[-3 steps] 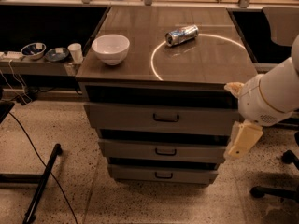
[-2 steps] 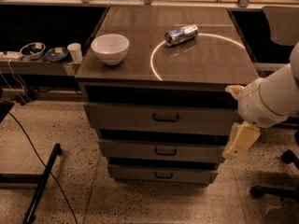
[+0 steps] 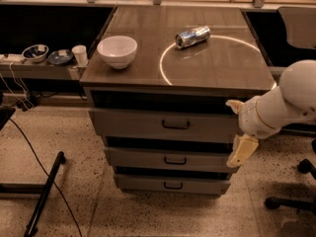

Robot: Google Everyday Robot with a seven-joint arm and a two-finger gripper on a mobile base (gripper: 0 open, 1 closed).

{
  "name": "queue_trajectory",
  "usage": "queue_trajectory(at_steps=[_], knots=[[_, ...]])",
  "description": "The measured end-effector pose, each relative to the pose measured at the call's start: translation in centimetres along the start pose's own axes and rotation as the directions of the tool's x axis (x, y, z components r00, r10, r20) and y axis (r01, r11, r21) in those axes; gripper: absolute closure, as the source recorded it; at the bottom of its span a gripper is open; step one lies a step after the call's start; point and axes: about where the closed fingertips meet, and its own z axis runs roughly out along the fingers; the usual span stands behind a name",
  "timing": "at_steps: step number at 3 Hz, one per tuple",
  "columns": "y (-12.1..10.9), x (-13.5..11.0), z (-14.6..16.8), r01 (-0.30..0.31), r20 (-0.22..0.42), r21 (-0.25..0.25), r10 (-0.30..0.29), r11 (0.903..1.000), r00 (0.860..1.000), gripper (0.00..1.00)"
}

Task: Open top drawer

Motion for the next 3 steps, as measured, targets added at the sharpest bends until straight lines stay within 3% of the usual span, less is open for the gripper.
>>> queue_trajectory(at_steps=[3], knots=[[-4.9, 2.3, 6.8, 0.038, -0.058, -0.064, -0.042, 0.9972, 0.997, 0.00]])
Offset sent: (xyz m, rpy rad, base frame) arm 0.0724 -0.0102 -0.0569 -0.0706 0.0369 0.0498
